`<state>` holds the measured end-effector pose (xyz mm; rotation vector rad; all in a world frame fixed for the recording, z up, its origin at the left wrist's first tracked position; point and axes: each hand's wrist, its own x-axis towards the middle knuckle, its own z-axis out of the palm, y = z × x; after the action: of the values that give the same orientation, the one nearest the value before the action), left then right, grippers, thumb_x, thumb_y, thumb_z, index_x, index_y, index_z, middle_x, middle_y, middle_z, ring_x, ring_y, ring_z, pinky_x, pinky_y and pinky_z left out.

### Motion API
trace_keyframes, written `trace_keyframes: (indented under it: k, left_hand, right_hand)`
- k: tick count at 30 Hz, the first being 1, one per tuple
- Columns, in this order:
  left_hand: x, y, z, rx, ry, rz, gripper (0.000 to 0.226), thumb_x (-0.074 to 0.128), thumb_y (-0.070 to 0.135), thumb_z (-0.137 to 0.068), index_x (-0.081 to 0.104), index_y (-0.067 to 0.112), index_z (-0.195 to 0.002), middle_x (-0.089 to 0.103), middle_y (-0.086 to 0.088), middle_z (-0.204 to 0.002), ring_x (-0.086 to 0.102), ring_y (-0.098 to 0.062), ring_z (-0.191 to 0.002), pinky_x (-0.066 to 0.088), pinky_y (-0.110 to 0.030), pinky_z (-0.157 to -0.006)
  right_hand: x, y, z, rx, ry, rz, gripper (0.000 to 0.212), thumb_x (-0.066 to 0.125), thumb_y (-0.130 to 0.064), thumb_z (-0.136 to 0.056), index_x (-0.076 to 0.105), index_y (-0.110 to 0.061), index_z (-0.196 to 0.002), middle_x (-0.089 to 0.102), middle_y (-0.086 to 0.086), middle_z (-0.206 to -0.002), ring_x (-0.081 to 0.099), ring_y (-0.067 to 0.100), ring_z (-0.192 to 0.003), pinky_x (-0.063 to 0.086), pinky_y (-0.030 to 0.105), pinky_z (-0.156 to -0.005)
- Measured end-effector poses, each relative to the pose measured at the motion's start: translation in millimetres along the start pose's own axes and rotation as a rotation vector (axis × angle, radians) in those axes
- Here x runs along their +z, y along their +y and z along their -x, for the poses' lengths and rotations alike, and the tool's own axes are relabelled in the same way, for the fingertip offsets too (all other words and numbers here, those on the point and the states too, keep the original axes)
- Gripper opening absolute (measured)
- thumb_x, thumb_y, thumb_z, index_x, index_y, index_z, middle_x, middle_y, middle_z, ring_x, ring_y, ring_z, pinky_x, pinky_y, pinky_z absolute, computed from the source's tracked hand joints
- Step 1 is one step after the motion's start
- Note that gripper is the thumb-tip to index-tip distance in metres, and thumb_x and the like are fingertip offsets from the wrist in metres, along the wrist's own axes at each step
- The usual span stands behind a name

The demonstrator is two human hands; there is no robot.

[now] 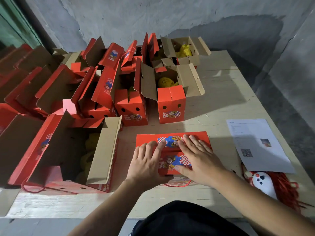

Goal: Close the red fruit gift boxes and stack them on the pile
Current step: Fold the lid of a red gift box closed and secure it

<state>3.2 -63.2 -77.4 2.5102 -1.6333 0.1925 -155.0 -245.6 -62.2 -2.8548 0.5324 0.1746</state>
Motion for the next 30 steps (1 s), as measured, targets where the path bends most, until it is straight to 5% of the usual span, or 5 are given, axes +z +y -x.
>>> trace_keyframes:
  k: [6, 11, 18, 26, 30]
  left_hand:
    - [3.0, -7.9, -7.3, -0.044, -0.325, 0.009, 0.131, 0.028, 0.105, -0.069, -0.016, 0.026, -0.164, -0.022, 0.001, -0.172, -0.026, -0.034, -0.156, -0.006, -0.056, -0.129]
    - [0.3, -4.8, 8.6, -0.028, -0.162, 0.04, 0.123, 0.04, 0.099, -0.076, 0.017, 0.018, -0.167, 0.011, -0.002, -0.174, 0.007, -0.029, -0.161, 0.006, -0.055, -0.13]
    - [6.7, -11.9, 12.4, 0.008, -0.202, 0.02, 0.112, 0.028, 0.093, -0.084, 0.022, 0.017, -0.166, 0.013, -0.003, -0.172, 0.008, -0.031, -0.159, 0.011, -0.052, -0.127]
    - [-5.6, -57.2, -2.4, 0.038, -0.106, 0.021, 0.105, 0.061, 0.08, -0.079, 0.031, 0.025, -0.164, 0.024, 0.004, -0.17, 0.026, -0.027, -0.157, 0.01, -0.051, -0.13]
    - [0.7, -52.5, -12.3, -0.011, -0.129, 0.006, 0.104, 0.074, 0.068, -0.079, 0.026, 0.034, -0.164, 0.021, -0.001, -0.172, 0.024, -0.036, -0.157, 0.005, -0.055, -0.127]
  right_hand:
    - [-3.1, -5.6, 2.8, 0.034, -0.005, 0.012, 0.095, 0.017, -0.083, -0.091, -0.016, -0.031, -0.163, -0.02, 0.003, -0.172, -0.017, 0.024, -0.159, -0.004, 0.044, -0.129]
    - [8.2, -19.2, 32.4, 0.064, 0.188, -0.024, 0.081, 0.037, -0.067, -0.097, 0.043, -0.013, -0.156, 0.037, 0.007, -0.165, 0.037, 0.032, -0.151, 0.031, 0.044, -0.121]
    - [17.3, -15.2, 29.5, 0.039, -0.028, 0.062, 0.097, 0.03, -0.072, -0.097, -0.022, -0.02, -0.161, -0.032, 0.003, -0.166, -0.025, 0.022, -0.156, -0.014, 0.038, -0.127]
    - [10.1, -5.6, 38.9, 0.074, -0.049, 0.066, 0.101, 0.036, -0.075, -0.094, -0.023, -0.027, -0.161, -0.036, 0.0, -0.165, -0.028, 0.02, -0.155, -0.003, 0.04, -0.13]
    - [11.1, -32.8, 46.9, 0.158, 0.02, 0.087, 0.102, 0.051, -0.075, -0.081, 0.039, -0.009, -0.158, 0.036, 0.02, -0.162, 0.046, 0.038, -0.136, 0.045, 0.05, -0.108]
